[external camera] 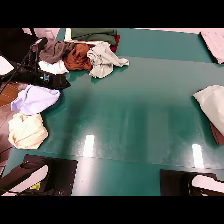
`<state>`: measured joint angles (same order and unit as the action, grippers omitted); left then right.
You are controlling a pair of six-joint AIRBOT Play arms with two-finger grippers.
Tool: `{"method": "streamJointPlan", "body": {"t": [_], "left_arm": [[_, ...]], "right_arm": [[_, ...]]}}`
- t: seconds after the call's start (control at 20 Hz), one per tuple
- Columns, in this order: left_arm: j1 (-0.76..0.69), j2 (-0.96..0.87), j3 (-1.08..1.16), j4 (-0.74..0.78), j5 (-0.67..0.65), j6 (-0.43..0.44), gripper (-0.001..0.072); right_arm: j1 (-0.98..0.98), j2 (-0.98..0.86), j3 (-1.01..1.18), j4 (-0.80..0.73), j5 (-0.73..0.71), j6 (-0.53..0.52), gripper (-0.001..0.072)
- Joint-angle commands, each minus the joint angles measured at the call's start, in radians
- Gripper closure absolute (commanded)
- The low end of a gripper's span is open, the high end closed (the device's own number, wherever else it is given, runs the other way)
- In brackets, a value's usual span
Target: Fold the shirts.
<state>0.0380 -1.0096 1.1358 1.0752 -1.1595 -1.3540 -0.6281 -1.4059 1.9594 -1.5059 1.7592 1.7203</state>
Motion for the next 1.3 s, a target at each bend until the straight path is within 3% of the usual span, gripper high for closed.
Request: {"method": "streamJointPlan", "body": {"t": [0.0,0.1,0.25,0.45,0.6,1.25], "left_arm": [[0.0,0.0,0.0,-0.021,0.016,0.0,0.0537],[0.0,0.0,0.0,-0.021,0.013,0.0,0.0537],[0.0,0.0,0.0,-0.021,-0.021,-0.002,0.0536],[0.0,0.0,0.0,-0.023,-0.018,-0.002,0.0536],[0.0,0.0,0.0,-0.023,-0.015,-0.002,0.0536],[0.0,0.0,0.0,-0.023,0.025,-0.002,0.0536]], "right_arm": [[0.238,0.057,0.005,0.1,-0.013,-0.001,0.0015],[0.451,0.124,-0.159,0.099,-0.056,0.009,0.0015],[0.765,0.236,-0.447,0.097,-0.24,0.074,0.0016],[1.012,0.281,-0.66,0.097,-0.422,0.106,0.0146],[1.081,0.256,-0.699,0.099,-0.458,0.103,0.0687],[1.107,0.237,-0.586,0.098,-0.477,0.085,0.0681]]}}
